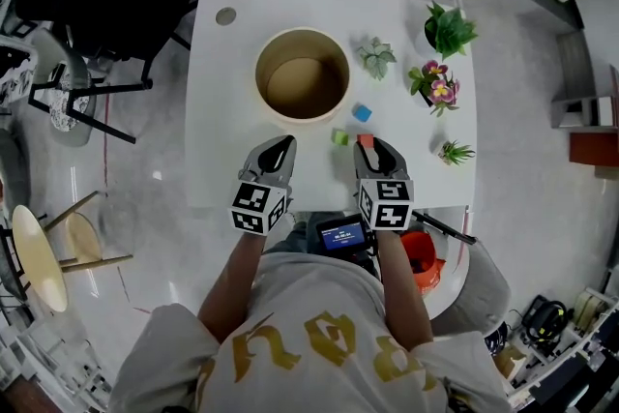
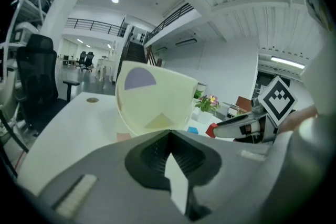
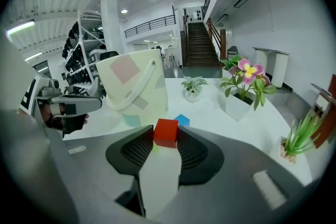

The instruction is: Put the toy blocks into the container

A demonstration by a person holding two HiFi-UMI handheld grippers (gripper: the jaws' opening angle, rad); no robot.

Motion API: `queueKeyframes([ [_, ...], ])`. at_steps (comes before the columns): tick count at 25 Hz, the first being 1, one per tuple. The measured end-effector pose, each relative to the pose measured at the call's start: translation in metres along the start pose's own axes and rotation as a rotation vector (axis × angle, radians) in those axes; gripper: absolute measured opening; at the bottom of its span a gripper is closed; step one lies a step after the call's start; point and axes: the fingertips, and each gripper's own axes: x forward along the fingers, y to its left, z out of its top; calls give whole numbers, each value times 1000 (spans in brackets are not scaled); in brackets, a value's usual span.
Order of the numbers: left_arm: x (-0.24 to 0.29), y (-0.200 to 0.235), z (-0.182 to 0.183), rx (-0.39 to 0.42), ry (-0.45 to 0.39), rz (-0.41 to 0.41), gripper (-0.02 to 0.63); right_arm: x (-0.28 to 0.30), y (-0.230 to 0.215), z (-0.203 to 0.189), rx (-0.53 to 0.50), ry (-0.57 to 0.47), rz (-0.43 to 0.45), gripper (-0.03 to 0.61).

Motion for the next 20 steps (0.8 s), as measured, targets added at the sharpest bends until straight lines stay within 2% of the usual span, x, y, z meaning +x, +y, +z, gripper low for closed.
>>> queueKeyframes([
  [4, -18, 7, 19, 5, -85, 20, 0, -5, 7, 11, 11, -32, 13, 167],
  [7, -27, 6, 31, -90, -148, -41, 0, -10, 12, 16, 20, -51, 19, 167],
  [9, -33, 7, 37, -121, -172, -51, 0, -14, 15, 19, 21, -64, 21, 167],
  [20, -56, 11, 61, -44, -198, -2, 0, -37, 24, 51, 33, -160, 26, 167],
])
